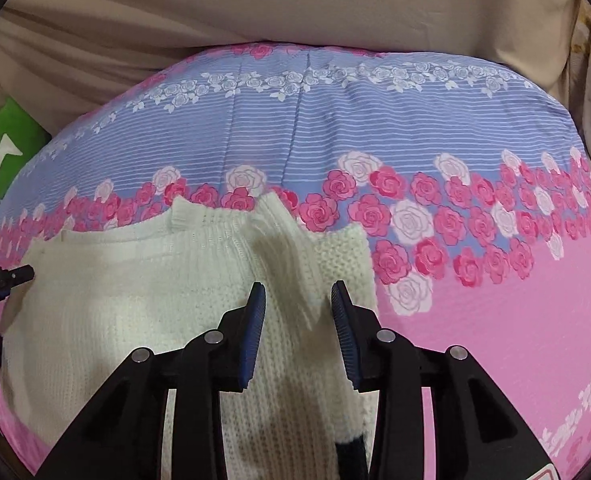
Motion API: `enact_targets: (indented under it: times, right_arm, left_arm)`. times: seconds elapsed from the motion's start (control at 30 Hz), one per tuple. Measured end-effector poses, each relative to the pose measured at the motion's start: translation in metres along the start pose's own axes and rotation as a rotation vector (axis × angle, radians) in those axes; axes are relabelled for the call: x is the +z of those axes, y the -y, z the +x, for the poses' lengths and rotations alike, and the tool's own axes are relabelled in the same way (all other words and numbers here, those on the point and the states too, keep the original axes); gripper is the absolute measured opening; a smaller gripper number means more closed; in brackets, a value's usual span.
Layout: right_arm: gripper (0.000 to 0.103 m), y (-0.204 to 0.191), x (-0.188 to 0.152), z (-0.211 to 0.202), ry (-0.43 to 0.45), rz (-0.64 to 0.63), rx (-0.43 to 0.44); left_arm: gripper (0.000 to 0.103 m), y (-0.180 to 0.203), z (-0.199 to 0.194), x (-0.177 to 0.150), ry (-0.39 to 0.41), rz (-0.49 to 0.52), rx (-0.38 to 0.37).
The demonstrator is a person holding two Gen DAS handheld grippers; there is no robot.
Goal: Fold small clothes
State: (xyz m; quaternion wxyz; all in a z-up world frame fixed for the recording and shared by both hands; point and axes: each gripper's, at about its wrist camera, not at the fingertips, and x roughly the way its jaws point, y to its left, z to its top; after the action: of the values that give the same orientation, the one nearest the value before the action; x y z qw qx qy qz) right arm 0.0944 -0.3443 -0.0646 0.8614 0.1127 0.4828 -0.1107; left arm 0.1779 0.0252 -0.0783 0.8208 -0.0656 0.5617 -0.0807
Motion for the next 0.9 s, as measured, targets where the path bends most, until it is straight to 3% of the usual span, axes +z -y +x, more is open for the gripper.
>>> enact_targets:
  times: [0.03, 0.13, 0.33, 0.4, 0.47, 0.5, 0.53, 0.7, 0.8, 0.9]
  right_arm:
    - [0.034, 0.000, 0.001, 0.007, -0.012, 0.002, 0.004]
    - [0.009, 0.001, 0.004, 0.018, -0.029, 0.003, 0.023]
    - [0.007, 0.004, 0.018, -0.027, 0.122, 0.032, 0.056]
    - [0.007, 0.011, 0.016, -0.015, 0.091, 0.026, 0.028]
    - [0.007, 0.020, 0.008, 0.025, -0.044, 0.037, 0.009]
    - [0.007, 0.024, 0.006, 0.028, -0.026, 0.051, 0.023]
    - [0.007, 0.022, 0.009, 0.025, -0.034, 0.049, 0.019]
    - [0.013, 0.012, 0.012, -0.025, 0.067, 0.083, 0.020]
    - [0.018, -0.010, 0.001, -0.053, 0.114, 0.058, 0.033]
    - [0.017, -0.059, -0.018, -0.063, 0.091, -0.064, 0.119]
  left_arm:
    - [0.022, 0.000, 0.005, -0.001, -0.006, -0.002, -0.001]
    - [0.009, -0.001, 0.009, -0.001, 0.004, 0.005, -0.015]
    - [0.007, -0.003, -0.031, 0.012, 0.103, -0.019, -0.058]
    - [0.007, -0.006, -0.028, 0.013, 0.098, -0.027, -0.046]
    - [0.007, -0.009, -0.003, 0.009, 0.043, -0.018, -0.004]
    - [0.007, -0.011, 0.009, 0.005, 0.013, -0.013, 0.013]
    - [0.007, -0.011, 0.010, 0.002, 0.036, -0.004, 0.024]
    - [0.011, -0.003, -0.024, 0.000, 0.092, 0.018, 0.032]
    - [0.012, 0.004, -0.062, -0.011, 0.168, 0.011, 0.050]
    - [0.011, 0.026, -0.085, -0.031, 0.183, 0.053, 0.003]
